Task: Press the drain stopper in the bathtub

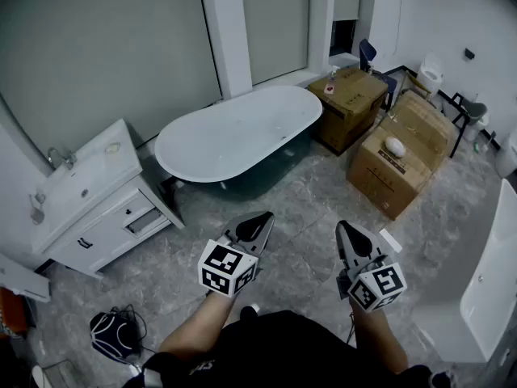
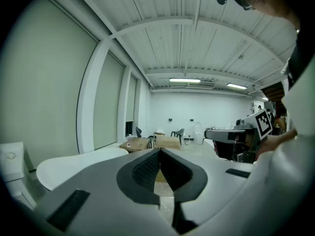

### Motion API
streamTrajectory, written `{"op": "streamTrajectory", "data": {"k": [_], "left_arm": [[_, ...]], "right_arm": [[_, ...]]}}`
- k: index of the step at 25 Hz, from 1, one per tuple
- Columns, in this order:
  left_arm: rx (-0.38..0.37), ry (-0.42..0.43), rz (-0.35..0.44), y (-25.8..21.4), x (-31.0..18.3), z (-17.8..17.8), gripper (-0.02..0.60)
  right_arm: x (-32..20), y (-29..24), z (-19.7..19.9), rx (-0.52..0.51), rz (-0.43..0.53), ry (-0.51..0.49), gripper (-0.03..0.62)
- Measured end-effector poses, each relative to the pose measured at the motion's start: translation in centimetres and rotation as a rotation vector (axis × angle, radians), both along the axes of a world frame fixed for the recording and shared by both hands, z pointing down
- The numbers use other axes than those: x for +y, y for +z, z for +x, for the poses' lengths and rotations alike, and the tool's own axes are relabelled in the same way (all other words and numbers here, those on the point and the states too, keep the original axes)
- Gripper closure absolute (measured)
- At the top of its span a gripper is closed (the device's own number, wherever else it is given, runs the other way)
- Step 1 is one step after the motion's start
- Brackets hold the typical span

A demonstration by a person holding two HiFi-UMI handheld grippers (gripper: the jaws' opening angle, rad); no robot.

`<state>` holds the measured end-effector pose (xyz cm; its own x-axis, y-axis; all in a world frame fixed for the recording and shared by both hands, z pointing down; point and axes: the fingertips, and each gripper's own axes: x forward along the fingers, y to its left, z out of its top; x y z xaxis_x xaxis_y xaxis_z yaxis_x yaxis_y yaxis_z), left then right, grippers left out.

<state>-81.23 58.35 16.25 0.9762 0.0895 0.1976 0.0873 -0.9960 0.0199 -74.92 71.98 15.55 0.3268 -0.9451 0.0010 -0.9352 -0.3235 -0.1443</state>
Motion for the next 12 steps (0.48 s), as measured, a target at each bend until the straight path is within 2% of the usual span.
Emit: {"op": "streamTrajectory", "data": {"k": [12], "left_arm": [[-0.02, -0.008, -0.036, 1.3, 1.7, 0.3, 0.565]], "right_arm": [[1.7, 0.3, -0.1, -0.003, -0.004, -0.002, 0.583]]}}
